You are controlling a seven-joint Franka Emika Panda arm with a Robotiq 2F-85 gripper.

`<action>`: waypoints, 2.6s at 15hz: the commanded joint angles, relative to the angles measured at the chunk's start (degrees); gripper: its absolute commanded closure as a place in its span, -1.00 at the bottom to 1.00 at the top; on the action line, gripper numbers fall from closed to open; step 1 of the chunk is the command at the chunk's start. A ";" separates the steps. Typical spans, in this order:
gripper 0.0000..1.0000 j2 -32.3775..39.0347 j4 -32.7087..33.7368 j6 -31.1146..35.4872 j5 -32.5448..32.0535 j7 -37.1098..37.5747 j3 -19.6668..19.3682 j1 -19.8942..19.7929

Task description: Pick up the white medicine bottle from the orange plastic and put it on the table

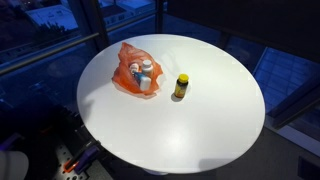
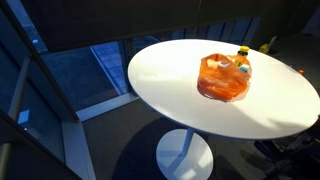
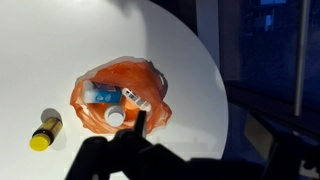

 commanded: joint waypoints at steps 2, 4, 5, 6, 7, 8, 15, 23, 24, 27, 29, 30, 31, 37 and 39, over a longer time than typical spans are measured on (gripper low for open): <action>-1.00 4.54 1.81 5.01 -2.14 4.33 1.74 -0.53; -1.00 6.82 1.81 8.25 -3.64 6.19 2.19 -0.49; -1.00 8.15 1.95 9.63 -4.48 6.96 2.30 -0.47; -1.00 9.54 2.23 10.44 -5.47 7.56 2.34 -0.44; -1.00 10.89 2.45 10.99 -6.41 7.56 2.31 -0.39; -1.00 12.18 2.68 11.51 -7.29 7.92 2.25 -0.36; -1.00 21.55 3.45 18.52 -13.72 11.05 1.14 -0.31; -1.00 30.11 5.31 25.47 -13.08 11.33 -0.80 -0.26; -1.00 30.79 5.30 26.14 -13.31 11.54 -1.07 -0.20; -1.00 32.71 4.96 27.93 -13.93 11.82 -1.87 -0.07; -1.00 33.60 5.13 28.16 -13.76 11.82 -2.21 -0.04; -1.00 33.42 5.56 27.41 -13.23 11.84 -2.20 -0.07; -1.00 32.99 6.15 26.58 -12.28 11.33 -1.95 -0.26; -1.00 33.05 5.12 28.00 -12.71 10.38 -1.90 -0.26; -1.00 32.44 3.75 28.68 -13.07 10.06 -1.96 -0.24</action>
